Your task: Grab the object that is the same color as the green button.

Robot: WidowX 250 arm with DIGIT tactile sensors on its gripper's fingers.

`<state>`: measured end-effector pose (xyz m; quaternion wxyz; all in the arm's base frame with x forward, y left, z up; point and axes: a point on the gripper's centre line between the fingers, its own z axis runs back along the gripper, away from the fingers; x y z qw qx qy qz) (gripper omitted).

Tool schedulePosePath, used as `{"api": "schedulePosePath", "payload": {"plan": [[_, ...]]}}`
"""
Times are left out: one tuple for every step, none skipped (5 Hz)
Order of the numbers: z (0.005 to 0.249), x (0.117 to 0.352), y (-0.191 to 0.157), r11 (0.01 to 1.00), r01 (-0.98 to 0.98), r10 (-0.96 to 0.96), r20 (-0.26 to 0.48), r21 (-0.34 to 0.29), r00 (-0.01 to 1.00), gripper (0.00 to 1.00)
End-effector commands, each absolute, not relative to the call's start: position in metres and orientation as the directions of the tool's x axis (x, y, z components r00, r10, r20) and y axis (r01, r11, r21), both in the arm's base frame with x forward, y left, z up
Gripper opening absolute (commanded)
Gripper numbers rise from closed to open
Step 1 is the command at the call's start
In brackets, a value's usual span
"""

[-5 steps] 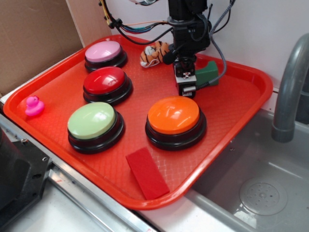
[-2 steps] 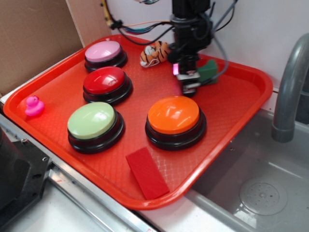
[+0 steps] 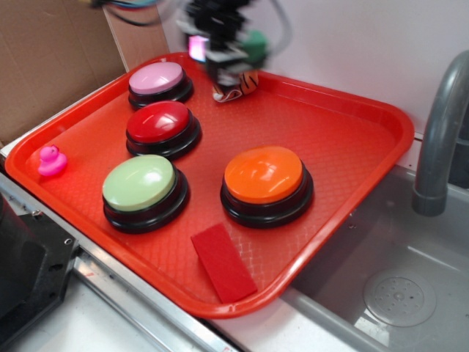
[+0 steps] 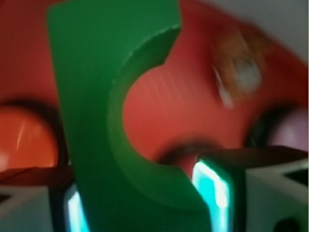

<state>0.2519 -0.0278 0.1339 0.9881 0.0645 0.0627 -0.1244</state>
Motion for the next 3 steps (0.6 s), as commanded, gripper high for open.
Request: {"api": "schedulePosePath", "payload": {"plan": [[0.206, 0.196, -0.02, 0.984, 0.126, -0.107, -0.143, 0.123, 0.984, 0.0], [0.218, 0.187, -0.017, 0.978, 0.011, -0.002, -0.046, 0.209, 0.999, 0.0], [0.217, 0.186, -0.01, 0.973, -0.083, 0.109, -0.113, 0.214, 0.988, 0.0]]}}
